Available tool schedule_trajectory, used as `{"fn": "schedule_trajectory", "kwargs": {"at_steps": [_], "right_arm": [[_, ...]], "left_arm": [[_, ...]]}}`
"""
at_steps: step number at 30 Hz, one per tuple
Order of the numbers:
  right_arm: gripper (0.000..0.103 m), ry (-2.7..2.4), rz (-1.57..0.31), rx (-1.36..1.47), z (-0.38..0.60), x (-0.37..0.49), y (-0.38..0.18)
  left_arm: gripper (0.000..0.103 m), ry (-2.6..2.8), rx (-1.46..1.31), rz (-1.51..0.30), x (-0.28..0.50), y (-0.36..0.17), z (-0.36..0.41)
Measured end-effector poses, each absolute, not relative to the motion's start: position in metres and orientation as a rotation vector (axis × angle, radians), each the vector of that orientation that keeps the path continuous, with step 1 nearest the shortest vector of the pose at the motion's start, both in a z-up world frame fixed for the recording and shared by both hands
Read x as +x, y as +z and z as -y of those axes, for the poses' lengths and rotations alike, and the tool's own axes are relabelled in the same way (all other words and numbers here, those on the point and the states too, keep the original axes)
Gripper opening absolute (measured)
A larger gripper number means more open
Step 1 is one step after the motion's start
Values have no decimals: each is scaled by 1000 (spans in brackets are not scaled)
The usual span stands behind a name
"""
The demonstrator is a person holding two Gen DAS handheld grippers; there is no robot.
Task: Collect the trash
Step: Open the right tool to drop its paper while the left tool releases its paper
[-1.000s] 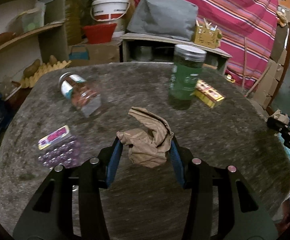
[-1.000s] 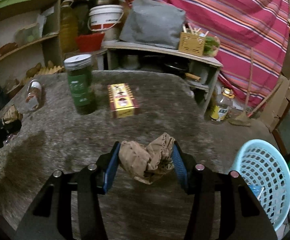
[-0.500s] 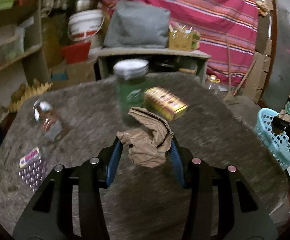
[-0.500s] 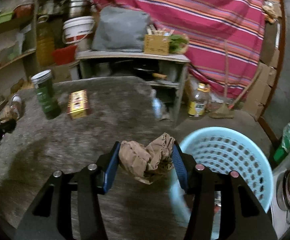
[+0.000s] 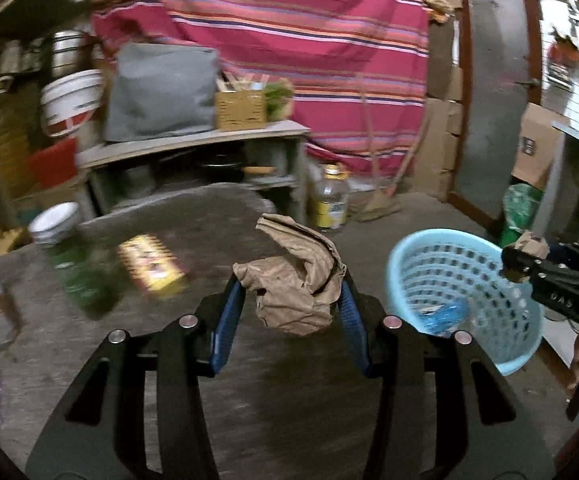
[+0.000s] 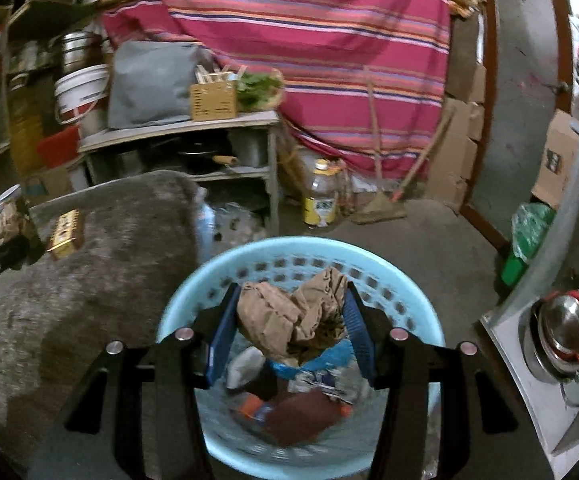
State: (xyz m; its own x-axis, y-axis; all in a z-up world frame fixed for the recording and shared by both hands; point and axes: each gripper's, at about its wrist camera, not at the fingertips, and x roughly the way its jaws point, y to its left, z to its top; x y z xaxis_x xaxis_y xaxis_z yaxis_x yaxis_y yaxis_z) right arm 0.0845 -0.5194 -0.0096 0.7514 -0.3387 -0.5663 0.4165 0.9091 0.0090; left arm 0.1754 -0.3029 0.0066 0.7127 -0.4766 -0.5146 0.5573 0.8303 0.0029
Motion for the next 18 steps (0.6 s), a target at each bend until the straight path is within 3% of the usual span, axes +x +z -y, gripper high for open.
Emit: {"fn": "schedule_trajectory", "kwargs": {"at_steps": [16,18], "right_arm": [[51,-505,-607,273,591,49,-30],[51,-504,-608,276,592,48,-32]], "left_arm": [[47,-784,208,-561,154,-14,434],[65,-768,217,-553,155,-14,440]]}}
